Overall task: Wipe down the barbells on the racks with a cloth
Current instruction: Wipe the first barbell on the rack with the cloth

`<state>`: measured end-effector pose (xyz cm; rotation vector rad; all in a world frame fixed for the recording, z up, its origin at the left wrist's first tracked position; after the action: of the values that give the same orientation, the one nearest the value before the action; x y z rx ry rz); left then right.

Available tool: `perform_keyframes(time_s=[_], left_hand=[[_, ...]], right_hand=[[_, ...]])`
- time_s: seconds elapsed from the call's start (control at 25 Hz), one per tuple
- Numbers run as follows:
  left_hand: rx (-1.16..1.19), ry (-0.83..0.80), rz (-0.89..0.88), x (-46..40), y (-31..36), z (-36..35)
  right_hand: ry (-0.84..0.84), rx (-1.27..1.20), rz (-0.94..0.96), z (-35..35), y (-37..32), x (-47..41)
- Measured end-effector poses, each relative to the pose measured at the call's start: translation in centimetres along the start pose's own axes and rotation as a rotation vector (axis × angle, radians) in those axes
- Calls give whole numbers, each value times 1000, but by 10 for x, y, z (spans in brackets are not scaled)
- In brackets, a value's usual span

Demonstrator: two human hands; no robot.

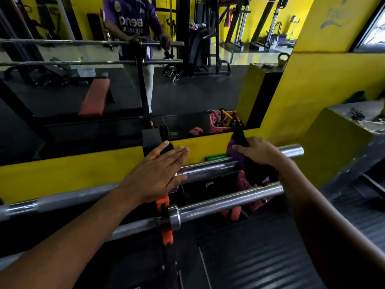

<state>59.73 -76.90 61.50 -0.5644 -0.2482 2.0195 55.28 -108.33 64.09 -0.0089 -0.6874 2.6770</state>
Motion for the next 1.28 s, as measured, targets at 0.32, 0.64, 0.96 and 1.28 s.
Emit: perform_keyframes(time_s=[0.32,0.64,0.96,1.28], left_hand=[[42,46,-70,3,-4,2],[36,42,-292,34,-41,-5],[201,138,-317,36,-43,-7],[285,155,-362,40,-48,-6]], right_hand=[[296,-207,446,-50,2,73],[518,-212,347,-45,-58,75],[341,-108,169,-78,-122,66],[619,-65,267,-87,-61,69]])
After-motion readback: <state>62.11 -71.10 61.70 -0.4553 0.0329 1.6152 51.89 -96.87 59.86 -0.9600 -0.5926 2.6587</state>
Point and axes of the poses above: each hand's wrist, its own x-axis away from the middle knuckle, its own z-axis out of the back of the hand, y = z × x, the point moved 3 cm from there along -x, towards the middle knuckle, and after that the axes turned 11 degrees about -x, right-handed, at the moved point
